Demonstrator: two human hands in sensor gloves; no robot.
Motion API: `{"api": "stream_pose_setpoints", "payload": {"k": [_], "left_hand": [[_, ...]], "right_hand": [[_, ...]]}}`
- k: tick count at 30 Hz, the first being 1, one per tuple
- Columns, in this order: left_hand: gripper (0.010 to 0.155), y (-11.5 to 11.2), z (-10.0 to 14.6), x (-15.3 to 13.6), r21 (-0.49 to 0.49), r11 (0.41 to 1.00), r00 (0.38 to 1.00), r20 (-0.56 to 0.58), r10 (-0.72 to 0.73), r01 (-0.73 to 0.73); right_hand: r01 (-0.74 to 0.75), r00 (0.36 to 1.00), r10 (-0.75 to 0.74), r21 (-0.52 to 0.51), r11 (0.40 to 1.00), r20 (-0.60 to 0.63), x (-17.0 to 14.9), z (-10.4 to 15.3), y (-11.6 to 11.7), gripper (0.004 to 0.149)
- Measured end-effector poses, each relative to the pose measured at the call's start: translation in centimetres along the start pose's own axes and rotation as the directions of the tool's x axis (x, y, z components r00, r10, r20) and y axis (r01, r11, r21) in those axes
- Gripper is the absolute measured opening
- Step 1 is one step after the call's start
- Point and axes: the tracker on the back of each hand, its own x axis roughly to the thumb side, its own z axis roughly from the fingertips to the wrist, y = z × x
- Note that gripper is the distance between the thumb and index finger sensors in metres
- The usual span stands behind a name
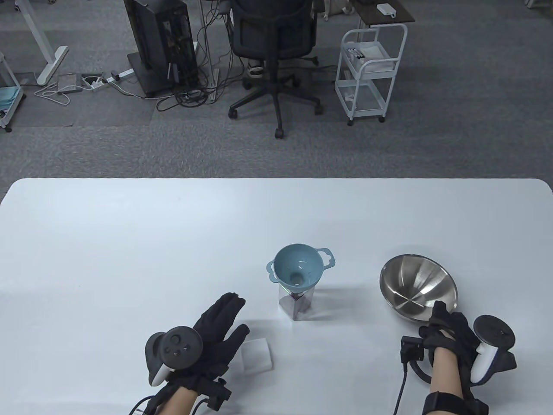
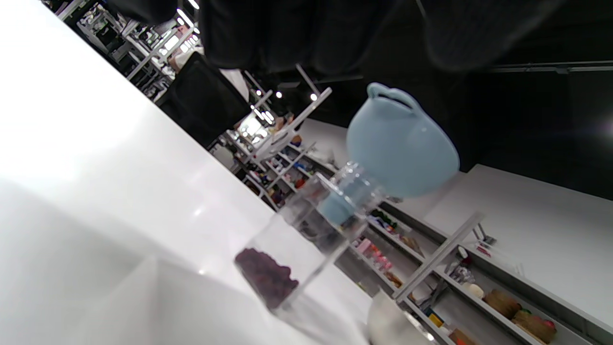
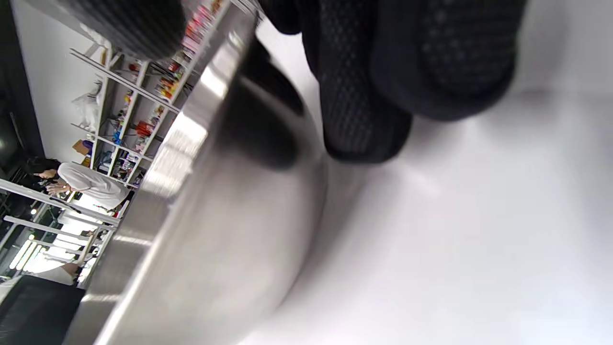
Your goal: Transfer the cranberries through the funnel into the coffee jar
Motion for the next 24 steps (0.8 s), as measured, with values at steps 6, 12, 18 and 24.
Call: {"api": "stream_pose_setpoints", "payload": {"k": [6,12,18,24], "left_hand": [[0.069,0.0,0.0,0.0,-0.002,1.0,1.0,0.004,0.009,-0.009],[0.069,-0.1,0.0,0.0,-0.003,1.0,1.0,0.008,0.013,-0.013],[0.069,0.0,0.1,0.0,0.0,1.0,1.0,0.007,0.02,-0.02],[0.07,0.1,0.1,-0.1,0.011,1.0,1.0,0.004,0.029,-0.029]], "right_hand": [[-0.132,0.97,0.156,-0.134,0.982,0.189,3.1,2.3,-1.9,0.084],[-0.153,0.889,0.199,-0.14,0.978,0.413,8.5,6.3,-1.6,0.085],[-0.196,0.811,0.19,-0.049,0.979,0.554,13.6,10.9,1.3,0.085],[-0.297,0.743,0.21,0.031,0.954,0.636,16.9,14.4,5.6,0.085]]}}
